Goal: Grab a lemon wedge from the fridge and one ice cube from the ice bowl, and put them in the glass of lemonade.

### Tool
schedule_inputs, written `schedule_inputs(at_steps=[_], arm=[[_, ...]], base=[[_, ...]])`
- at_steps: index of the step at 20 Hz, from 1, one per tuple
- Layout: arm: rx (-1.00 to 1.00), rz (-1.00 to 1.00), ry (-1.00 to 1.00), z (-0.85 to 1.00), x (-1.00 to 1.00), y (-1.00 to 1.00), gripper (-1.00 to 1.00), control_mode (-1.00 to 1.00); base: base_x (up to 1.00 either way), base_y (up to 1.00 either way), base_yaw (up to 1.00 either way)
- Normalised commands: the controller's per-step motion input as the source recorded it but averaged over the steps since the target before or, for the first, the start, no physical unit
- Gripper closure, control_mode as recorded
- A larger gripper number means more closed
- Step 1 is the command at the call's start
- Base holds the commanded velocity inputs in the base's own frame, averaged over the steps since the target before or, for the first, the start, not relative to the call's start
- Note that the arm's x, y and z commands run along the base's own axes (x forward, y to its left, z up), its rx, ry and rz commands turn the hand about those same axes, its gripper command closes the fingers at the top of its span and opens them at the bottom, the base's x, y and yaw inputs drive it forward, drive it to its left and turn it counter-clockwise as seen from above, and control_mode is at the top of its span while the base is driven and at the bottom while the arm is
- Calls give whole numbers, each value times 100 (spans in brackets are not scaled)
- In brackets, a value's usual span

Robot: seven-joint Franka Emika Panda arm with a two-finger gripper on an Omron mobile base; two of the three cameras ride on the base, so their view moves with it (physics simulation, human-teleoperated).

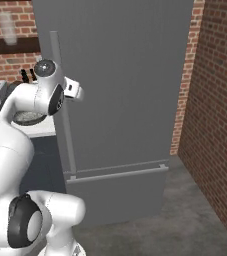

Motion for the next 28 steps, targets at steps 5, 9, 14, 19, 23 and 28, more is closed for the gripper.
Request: schedule_inputs(at_steps=[5,9,14,19,23,28], arm=[[1,15,-5,-20,0,12,-100,-100],[-11,19,0,-4,2,49,-100,-100],[-21,14,2,0,28,41,-100,-100],[-15,3,4,-12,49,2,-100,-100],[-2,2,8,-41,56,0,-100,-100],[0,0,8,-31,62,7,-100,-100]], base=[[0,0,0],[0,0,0],[0,0,0],[0,0,0],[0,0,0],[0,0,0]])
